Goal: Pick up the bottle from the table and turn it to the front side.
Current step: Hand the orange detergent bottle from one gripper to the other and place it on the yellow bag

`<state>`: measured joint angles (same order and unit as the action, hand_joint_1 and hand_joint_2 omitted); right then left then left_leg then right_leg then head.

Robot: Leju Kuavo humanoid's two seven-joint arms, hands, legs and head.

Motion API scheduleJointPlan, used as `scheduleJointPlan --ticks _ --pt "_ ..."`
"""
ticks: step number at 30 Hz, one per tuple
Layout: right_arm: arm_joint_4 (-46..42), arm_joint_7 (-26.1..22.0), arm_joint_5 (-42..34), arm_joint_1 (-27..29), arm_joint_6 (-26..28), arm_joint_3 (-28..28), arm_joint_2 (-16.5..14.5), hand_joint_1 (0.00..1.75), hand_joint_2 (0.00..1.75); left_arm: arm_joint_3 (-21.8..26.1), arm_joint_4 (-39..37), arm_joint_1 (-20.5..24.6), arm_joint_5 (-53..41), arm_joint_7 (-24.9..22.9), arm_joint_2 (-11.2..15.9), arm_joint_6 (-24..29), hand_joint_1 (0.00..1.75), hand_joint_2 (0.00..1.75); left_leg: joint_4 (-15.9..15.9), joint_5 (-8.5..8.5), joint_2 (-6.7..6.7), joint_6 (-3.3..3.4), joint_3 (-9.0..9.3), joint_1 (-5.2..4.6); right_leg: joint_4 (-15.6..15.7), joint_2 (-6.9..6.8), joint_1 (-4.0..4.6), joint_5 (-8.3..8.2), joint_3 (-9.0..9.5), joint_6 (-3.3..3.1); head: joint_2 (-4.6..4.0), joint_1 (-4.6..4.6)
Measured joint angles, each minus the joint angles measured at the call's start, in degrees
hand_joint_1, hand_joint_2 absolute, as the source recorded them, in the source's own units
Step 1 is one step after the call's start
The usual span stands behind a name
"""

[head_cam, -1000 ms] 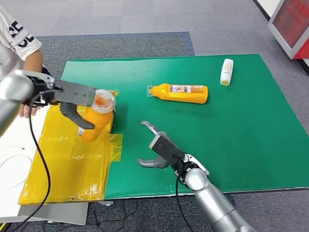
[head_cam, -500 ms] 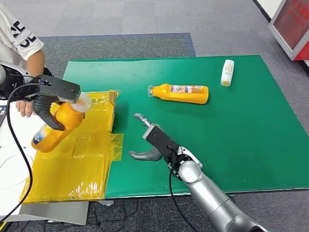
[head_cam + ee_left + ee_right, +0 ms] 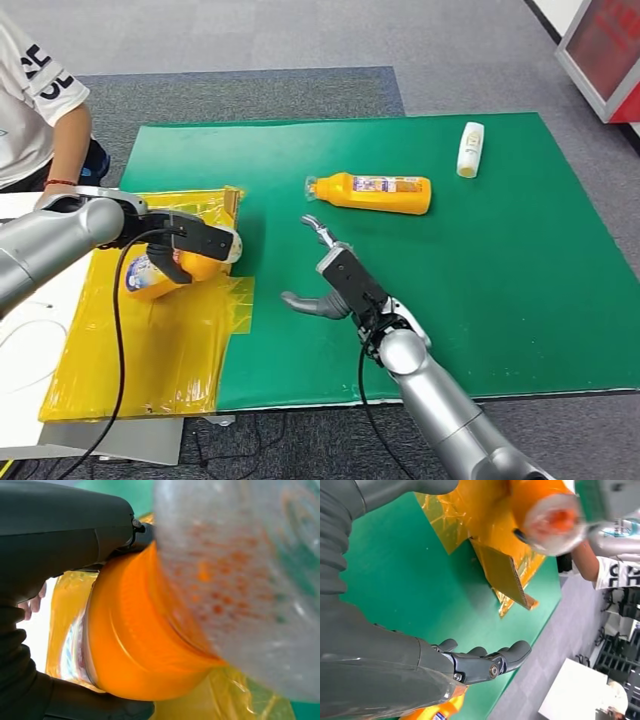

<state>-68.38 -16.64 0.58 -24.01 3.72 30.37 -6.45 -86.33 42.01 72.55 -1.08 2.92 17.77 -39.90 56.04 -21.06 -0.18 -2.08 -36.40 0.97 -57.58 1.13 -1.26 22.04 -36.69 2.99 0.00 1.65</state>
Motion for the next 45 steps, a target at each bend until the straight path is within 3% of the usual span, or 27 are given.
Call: scheduleJointPlan --ticks 9,10,13,14,18,25,33,39,45 --pt "-2.0 0.0 -0.4 1.3 -0.2 -0.3 0.0 0.0 1.75 0.8 -4.9 -0.2 3.0 1.7 -1.4 -3.7 1.75 1.75 0.0 0.05 0.02 -0.04 0.03 0.01 0.0 0.01 0.01 -0.05 0.02 -0.08 0.0 0.0" --pt "-2.1 0.1 -0.4 1.3 -0.2 -0.3 0.0 0.0 1.75 0.9 -5.3 -0.2 3.2 1.7 -1.5 -3.6 1.5 1.75 0.0 0.05 0.02 -0.04 0.03 0.0 0.0 0.01 0.01 -0.06 0.03 -0.08 0.0 0.01" --pt "-2.5 0.3 -0.4 1.5 0.0 -0.3 0.0 0.0 1.75 1.2 -6.1 -0.5 3.2 1.8 -2.0 -1.8 0.19 1.75 0.0 0.06 0.02 -0.04 0.04 0.0 0.0 0.01 0.0 -0.07 0.03 -0.06 0.0 0.01" --pt "-2.6 0.5 -0.3 1.6 0.2 -0.3 0.0 0.0 1.75 1.4 -6.4 -0.8 3.2 2.0 -2.3 -0.6 0.0 1.75 0.0 0.06 0.02 -0.04 0.04 0.0 0.0 0.01 0.0 -0.07 0.03 -0.06 0.0 0.01" --pt "-2.9 0.9 0.0 1.8 0.9 -0.3 0.0 0.0 1.75 3.3 -7.3 -2.6 3.0 4.0 -3.2 5.1 0.0 1.75 0.0 0.06 0.02 -0.04 0.04 0.0 0.0 0.01 0.0 -0.07 0.03 -0.06 0.0 0.0" --pt "-3.0 1.6 0.4 2.0 1.2 -0.2 0.0 0.0 1.75 7.6 -6.6 -5.5 2.4 7.9 -3.1 9.8 0.0 1.75 0.0 0.06 0.02 -0.05 0.03 0.0 0.0 0.02 0.0 -0.07 0.03 -0.06 0.0 0.0" --pt "-3.0 2.2 0.4 2.0 1.3 -0.1 0.2 0.0 1.75 17.4 3.9 -12.3 2.0 11.8 3.2 10.5 0.0 1.75 0.0 0.05 0.03 -0.05 0.04 0.01 -0.1 0.03 0.01 -0.04 0.03 -0.09 -0.01 0.0" --pt "-3.8 1.2 -0.9 2.3 0.3 -0.1 0.6 0.0 1.75 31.4 14.5 -24.6 3.8 19.2 7.7 13.7 0.0 1.75 0.0 0.03 0.05 -0.05 0.05 0.0 0.0 0.03 0.0 0.0 0.02 -0.12 0.0 0.01" --pt "-7.8 -2.3 -13.4 5.0 -10.2 -2.0 2.2 0.0 1.75 48.9 23.4 -42.5 7.2 25.8 6.8 12.9 0.0 1.75 0.0 -0.09 0.09 0.01 0.06 -0.02 0.0 0.03 -0.02 0.1 0.0 -0.08 0.0 -0.01"
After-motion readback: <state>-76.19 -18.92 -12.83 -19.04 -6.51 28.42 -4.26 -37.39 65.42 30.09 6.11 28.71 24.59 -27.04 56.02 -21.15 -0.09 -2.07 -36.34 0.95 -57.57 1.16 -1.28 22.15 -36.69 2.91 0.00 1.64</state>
